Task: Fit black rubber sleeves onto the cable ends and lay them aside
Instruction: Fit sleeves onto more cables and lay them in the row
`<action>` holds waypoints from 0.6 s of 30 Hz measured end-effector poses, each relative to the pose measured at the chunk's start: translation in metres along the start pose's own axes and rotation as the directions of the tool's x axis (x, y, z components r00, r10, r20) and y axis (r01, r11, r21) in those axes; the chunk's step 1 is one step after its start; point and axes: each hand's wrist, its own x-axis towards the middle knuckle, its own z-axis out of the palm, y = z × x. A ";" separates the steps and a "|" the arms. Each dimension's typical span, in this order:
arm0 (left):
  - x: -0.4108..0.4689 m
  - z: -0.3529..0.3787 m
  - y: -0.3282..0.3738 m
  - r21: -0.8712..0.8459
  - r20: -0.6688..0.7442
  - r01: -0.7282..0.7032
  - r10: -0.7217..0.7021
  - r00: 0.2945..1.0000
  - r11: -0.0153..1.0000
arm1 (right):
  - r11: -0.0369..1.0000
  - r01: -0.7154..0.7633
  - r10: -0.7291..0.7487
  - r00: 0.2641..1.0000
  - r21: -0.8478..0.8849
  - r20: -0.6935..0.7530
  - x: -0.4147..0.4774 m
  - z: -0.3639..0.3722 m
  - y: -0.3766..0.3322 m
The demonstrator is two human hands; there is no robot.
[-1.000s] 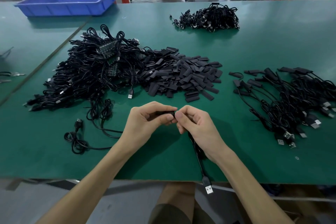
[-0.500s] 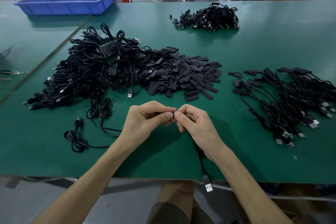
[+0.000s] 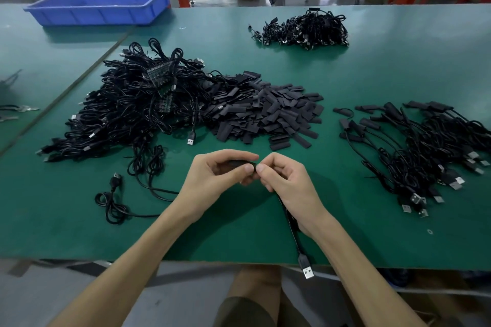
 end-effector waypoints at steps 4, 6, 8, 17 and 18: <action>0.000 0.000 0.001 -0.015 -0.011 0.017 -0.017 1.000 1.000 | 1.000 0.020 -0.020 1.000 0.013 -0.015 -0.002 0.000 -0.003; 0.000 0.000 0.001 -0.019 -0.010 0.018 -0.018 1.000 1.000 | 0.999 0.032 -0.032 0.999 0.020 -0.015 -0.002 0.001 -0.003; -0.001 0.000 0.001 -0.016 -0.008 0.019 -0.019 1.000 1.000 | 0.999 0.037 -0.037 0.999 0.021 -0.019 -0.002 0.001 -0.004; 0.000 0.000 0.000 -0.025 -0.006 0.028 -0.028 1.000 0.999 | 0.999 0.033 -0.033 0.998 0.009 -0.051 -0.002 0.002 -0.004; 0.001 0.000 -0.001 -0.028 -0.006 0.028 -0.029 1.000 0.999 | 0.999 0.031 -0.030 0.998 0.007 -0.053 -0.002 0.002 -0.004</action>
